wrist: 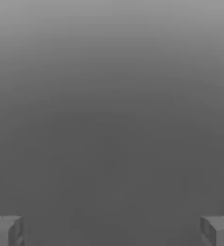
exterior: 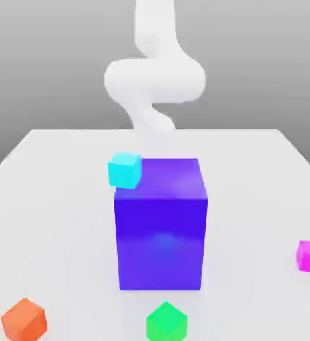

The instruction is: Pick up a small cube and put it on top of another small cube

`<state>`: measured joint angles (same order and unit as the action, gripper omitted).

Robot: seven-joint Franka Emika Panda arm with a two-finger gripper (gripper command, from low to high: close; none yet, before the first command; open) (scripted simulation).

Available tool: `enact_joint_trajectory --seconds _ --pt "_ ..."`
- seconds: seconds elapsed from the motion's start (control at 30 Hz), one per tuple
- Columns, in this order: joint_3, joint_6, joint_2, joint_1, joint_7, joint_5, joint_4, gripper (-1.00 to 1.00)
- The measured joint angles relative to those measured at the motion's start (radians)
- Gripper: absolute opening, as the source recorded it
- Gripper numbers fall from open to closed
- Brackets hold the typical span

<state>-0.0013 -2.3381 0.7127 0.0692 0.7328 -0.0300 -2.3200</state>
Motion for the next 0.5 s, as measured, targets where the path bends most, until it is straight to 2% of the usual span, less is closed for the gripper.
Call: enact_joint_trajectory --seconds 0.3,0.5 --pt "0.049 -0.136 -0.318 0.216 -0.239 -0.102 -0.072 0.00" --pt "0.121 -0.227 -0.525 0.327 -0.361 -0.122 -0.119 0.00"
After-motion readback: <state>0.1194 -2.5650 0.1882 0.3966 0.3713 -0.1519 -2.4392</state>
